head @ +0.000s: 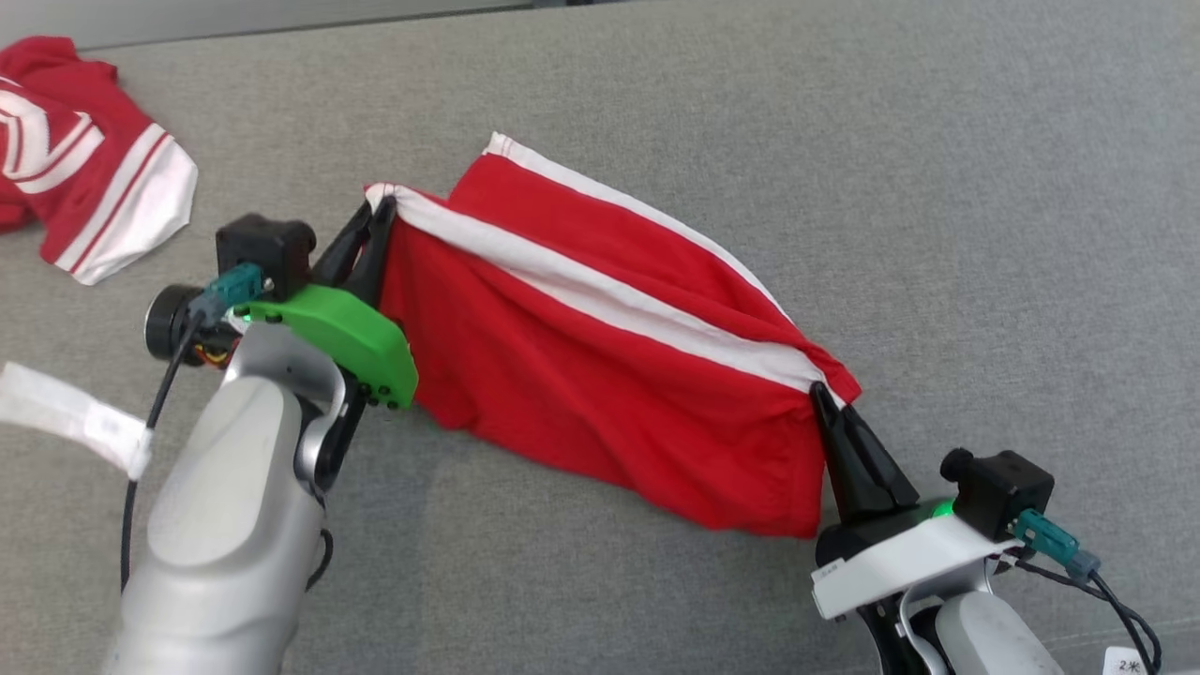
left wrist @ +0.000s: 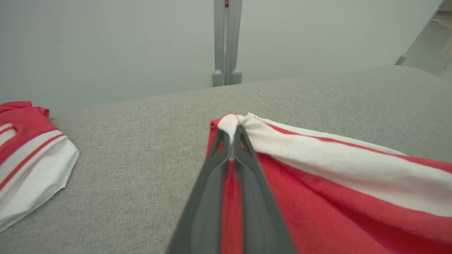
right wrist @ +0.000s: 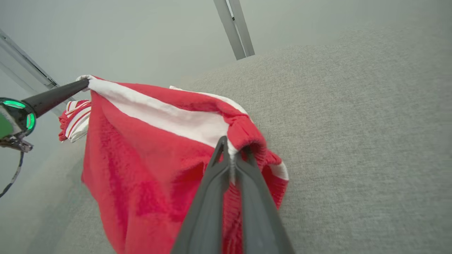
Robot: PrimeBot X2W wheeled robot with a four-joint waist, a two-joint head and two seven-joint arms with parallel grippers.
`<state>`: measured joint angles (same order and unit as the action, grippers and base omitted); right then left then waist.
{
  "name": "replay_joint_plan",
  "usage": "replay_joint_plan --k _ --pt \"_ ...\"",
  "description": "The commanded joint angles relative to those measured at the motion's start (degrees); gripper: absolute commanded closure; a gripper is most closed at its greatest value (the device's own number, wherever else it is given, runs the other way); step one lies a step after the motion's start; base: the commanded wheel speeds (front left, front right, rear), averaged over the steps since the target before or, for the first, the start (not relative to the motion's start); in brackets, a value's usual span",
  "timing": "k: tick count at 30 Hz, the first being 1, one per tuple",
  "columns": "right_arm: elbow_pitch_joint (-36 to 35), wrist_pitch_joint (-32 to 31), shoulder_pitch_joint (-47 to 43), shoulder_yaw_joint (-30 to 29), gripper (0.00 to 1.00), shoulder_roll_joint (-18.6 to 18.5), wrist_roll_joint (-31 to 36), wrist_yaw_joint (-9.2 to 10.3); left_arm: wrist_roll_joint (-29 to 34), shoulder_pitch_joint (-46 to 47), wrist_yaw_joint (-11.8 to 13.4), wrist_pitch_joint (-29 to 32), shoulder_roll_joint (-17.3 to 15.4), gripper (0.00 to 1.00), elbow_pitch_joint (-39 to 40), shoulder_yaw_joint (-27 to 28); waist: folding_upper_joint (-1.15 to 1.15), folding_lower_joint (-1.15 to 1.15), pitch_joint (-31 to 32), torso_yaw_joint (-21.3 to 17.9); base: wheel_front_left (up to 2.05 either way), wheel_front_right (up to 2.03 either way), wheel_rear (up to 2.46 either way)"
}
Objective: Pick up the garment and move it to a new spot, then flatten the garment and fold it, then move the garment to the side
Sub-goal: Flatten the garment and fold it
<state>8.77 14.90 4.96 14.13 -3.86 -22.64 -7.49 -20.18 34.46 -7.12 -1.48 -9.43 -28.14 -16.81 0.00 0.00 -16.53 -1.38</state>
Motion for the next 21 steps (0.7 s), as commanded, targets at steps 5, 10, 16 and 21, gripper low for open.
replay_joint_plan --k 5,10,16,21 --pt "1.0 0.3 3.5 -0.1 1.0 0.7 -0.3 -0.01 -0.1 9.0 -0.3 0.4 -0.2 1.0 -9.2 -1.3 0.0 0.0 -6.3 -5.1 0.0 0.0 0.0" --pt "1.8 0.3 6.0 0.7 1.0 0.9 -0.6 -0.01 0.3 14.8 -0.3 0.8 0.2 1.0 -16.7 -2.4 0.0 0.0 -7.8 -6.4 0.0 0.0 0.0" --pt "2.5 0.3 7.6 1.4 1.0 1.0 -2.2 -0.01 0.6 18.7 0.2 -0.2 1.0 0.95 -23.2 -3.0 0.0 0.0 -8.1 -6.8 0.0 0.0 0.0" --pt "1.8 0.3 7.8 0.8 0.0 0.9 -2.7 -0.01 0.6 19.9 0.1 -3.9 2.2 0.0 -25.8 -3.5 0.0 0.0 -7.6 -6.4 0.0 0.0 0.0"
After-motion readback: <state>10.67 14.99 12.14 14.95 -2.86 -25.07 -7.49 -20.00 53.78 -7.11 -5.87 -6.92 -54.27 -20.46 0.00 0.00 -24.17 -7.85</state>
